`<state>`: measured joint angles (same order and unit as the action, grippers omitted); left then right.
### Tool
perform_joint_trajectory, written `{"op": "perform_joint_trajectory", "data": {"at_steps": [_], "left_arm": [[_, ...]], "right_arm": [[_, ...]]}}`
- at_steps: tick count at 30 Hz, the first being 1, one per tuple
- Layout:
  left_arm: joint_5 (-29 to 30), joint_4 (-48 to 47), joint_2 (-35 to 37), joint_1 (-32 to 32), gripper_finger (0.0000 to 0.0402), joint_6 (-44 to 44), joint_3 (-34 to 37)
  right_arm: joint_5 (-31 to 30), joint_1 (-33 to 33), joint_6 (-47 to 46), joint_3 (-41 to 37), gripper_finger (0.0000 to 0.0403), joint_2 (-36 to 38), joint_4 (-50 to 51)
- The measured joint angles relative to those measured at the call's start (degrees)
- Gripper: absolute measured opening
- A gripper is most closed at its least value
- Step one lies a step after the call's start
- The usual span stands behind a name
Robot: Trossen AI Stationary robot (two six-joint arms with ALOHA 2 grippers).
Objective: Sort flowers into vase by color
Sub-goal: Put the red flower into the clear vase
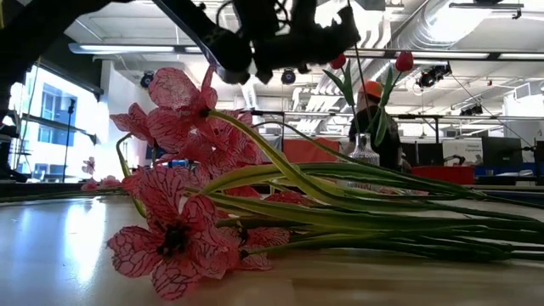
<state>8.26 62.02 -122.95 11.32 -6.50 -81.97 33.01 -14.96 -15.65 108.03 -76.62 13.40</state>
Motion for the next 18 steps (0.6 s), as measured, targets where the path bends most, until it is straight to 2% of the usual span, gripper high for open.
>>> {"op": "perform_joint_trajectory", "data": {"at_steps": [6, 10, 14, 18], "left_arm": [[3.03, -5.27, -0.89, 0.43, 0.0, -1.0, -0.7], [3.24, -5.05, 0.44, 0.13, 0.0, -1.25, -0.7], [0.87, -6.75, 3.67, -0.17, 0.0, -0.98, -0.77], [-0.84, -13.82, 6.08, -0.37, 0.0, 2.16, -0.79]], "right_arm": [[-0.01, 0.0, -0.8, -0.07, 0.0259, 0.0, 4.95], [0.04, 0.02, -0.77, -0.09, 0.0259, 0.0, 6.54], [0.06, 0.01, 0.99, -0.09, 0.0259, 0.0, 7.39], [0.09, 0.0, 1.14, -0.09, 0.0259, 0.0, 7.36]]}}
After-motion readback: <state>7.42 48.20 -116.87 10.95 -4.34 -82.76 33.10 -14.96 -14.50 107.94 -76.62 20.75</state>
